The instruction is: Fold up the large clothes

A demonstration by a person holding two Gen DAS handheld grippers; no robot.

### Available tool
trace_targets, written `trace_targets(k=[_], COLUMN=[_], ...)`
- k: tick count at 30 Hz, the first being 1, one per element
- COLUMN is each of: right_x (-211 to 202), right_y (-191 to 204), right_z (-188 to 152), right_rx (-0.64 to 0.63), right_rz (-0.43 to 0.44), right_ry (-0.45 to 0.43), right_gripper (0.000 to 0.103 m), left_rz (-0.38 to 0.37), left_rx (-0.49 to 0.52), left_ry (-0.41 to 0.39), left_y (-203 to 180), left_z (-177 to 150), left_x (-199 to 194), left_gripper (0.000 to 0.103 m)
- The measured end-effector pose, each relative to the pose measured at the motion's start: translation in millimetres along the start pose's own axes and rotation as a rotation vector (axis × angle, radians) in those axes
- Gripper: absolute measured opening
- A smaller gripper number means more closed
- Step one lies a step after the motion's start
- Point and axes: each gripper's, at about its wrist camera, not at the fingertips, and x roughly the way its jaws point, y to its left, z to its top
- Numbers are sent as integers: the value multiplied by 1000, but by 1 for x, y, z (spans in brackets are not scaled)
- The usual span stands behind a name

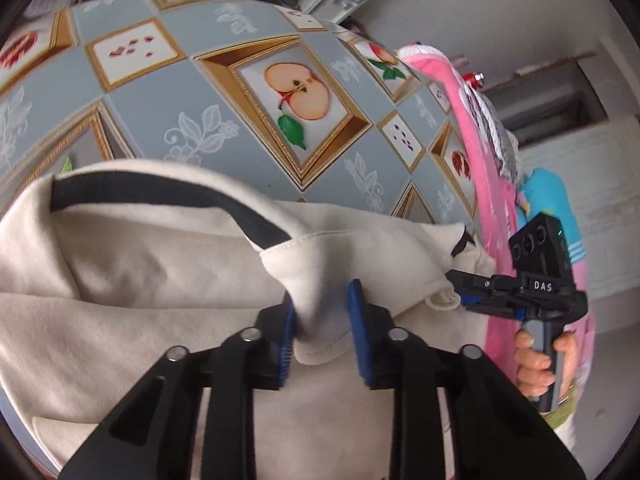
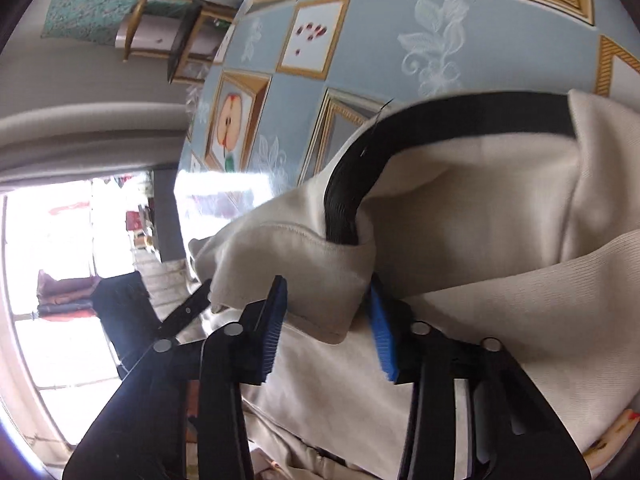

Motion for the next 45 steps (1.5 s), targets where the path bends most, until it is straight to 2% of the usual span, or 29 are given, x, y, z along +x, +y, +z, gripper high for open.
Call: trace_targets(k=[2,3,9,10,12,15,17,21,22,24,25,26,30,33,34,38,40,42,45], right_x=[4,6,16,21,32,49,44,33,32,28,22,19,-17,-35,-34,1,26,48,72], right_y=[11,18,67,77,90,94,88,72,70,67,66,68,71,84,92,122,129,129,119], right_z=[-3,-4,-17,-20,-23,-24,-27,-33,-33,-33,-33,-34,-44,-53,-56,-54,-51,-51,-45], right_rx=[-87,-143,-525,-602,-706,-786,-807,-783,-772,-743,-720,-700,-617,-610,-628,-708,-716,-714,-691], right_rz=[-37,-75,-425,-502,-602,-681,-673,-580,-566,-561,-587,-603,-663,-577,-534,-377,-338,-346,-383], right_ry=[-6,-16,-112,-141,-168,-185,-194,-179,-182,-200,-229,-252,-388,-454,-454,-361,-304,-249,-184], right_gripper=[19,17,12,12,12,12,12,13,16,33,50,54,54,37,27,9,7,6,6], left_rz=[78,130,302,318,344,351,340,321,320,328,336,345,355,353,352,340,329,306,287], left_rx=[91,156,385,406,433,452,453,481,488,495,501,506,514,508,503,462,415,375,323], left_ry=[-29,-50,-96,-102,-111,-113,-94,-79,-78,-79,-79,-79,-76,-77,-77,-80,-90,-102,-173], left_y=[-7,-13,-37,-39,-39,-36,-35,-31,-31,-32,-33,-34,-36,-35,-35,-32,-29,-24,-14], left_z=[-1,-2,0,1,3,6,3,-10,-12,-14,-14,-14,-14,-14,-13,-10,-8,-6,-2], left_x=[-1,-2,11,13,17,23,26,22,21,21,22,23,23,23,23,22,17,9,-17], left_gripper=[12,11,10,10,10,10,10,10,10,11,11,11,12,13,13,14,21,22,22])
